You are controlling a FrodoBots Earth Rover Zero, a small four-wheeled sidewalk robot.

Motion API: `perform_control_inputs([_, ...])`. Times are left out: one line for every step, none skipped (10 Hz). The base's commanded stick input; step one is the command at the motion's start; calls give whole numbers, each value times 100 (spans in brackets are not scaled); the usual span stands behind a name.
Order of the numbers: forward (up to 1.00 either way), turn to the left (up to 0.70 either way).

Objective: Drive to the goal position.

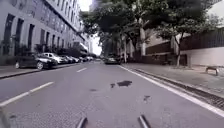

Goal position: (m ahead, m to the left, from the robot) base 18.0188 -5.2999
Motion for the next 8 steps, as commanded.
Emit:
perform_control_inputs([70,12])
perform_control_inputs([70,10])
perform_control_inputs([70,9])
perform_control_inputs([70,9])
perform_control_inputs([70,8])
perform_control_inputs([70,8])
perform_control_inputs([70,7])
perform_control_inputs([70,6])
